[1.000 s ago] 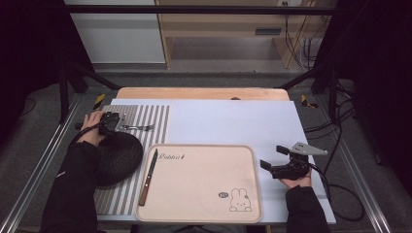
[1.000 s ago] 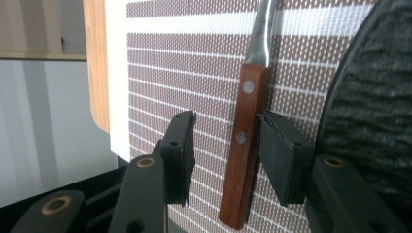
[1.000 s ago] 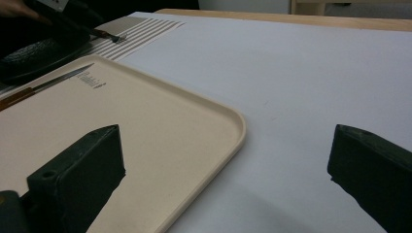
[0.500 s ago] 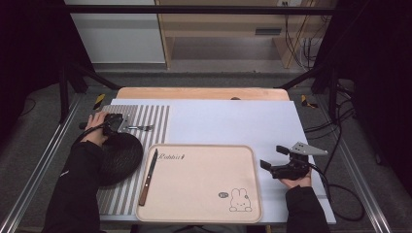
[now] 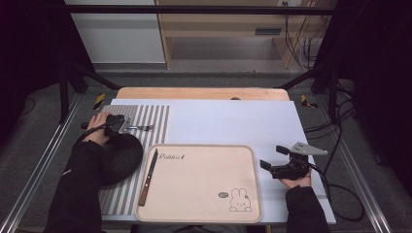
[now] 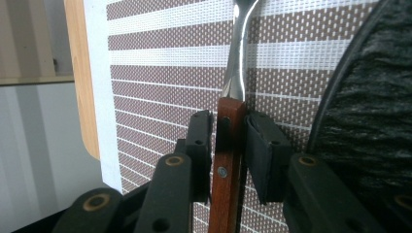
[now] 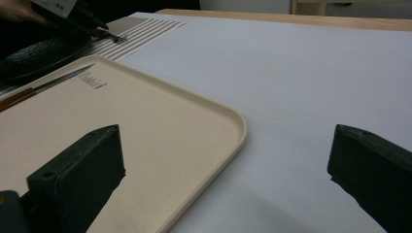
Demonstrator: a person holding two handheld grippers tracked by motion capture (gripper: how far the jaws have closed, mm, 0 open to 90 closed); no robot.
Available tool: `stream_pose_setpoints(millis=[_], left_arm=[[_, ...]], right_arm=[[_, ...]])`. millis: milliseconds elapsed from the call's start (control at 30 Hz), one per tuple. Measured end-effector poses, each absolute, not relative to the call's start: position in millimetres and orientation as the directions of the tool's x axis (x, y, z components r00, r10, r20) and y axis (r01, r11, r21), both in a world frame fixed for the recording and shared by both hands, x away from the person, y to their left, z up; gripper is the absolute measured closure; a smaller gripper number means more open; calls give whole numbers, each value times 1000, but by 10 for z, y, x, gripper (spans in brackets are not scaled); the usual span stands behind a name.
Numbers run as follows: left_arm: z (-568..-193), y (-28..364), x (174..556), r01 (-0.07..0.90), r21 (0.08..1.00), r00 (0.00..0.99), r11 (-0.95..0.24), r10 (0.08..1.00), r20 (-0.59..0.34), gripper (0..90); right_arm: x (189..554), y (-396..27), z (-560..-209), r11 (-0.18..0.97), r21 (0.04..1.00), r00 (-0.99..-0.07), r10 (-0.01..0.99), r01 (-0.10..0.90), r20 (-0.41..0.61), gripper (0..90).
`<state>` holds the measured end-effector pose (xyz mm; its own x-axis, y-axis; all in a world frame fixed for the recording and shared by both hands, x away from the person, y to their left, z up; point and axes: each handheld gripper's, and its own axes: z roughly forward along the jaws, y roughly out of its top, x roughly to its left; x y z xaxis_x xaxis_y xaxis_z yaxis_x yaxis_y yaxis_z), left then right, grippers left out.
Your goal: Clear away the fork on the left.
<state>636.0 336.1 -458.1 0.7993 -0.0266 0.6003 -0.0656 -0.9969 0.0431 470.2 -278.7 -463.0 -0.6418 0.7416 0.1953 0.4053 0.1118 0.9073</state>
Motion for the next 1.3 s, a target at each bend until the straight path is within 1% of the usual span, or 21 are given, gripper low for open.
stream_pose_setpoints(millis=[133,433,867,1300], left_arm=[[-4593,3364,6351,-73,43,798,-996,-33,602,751],[-4600,3353,6341,-76,33,792,-997,-40,609,767],[-4576,3362,6308,-56,33,775,-998,-23,631,770],[-4393,3350,6193,-41,60,758,-997,8,652,771]], right_arm=[[4702,-2787,-4629,111,908,-642,741,405,195,2],[4701,-2788,-4629,112,908,-642,741,405,194,2],[4700,-2790,-4628,113,908,-641,743,403,192,2],[4699,-2786,-4631,113,906,-639,744,407,194,2]])
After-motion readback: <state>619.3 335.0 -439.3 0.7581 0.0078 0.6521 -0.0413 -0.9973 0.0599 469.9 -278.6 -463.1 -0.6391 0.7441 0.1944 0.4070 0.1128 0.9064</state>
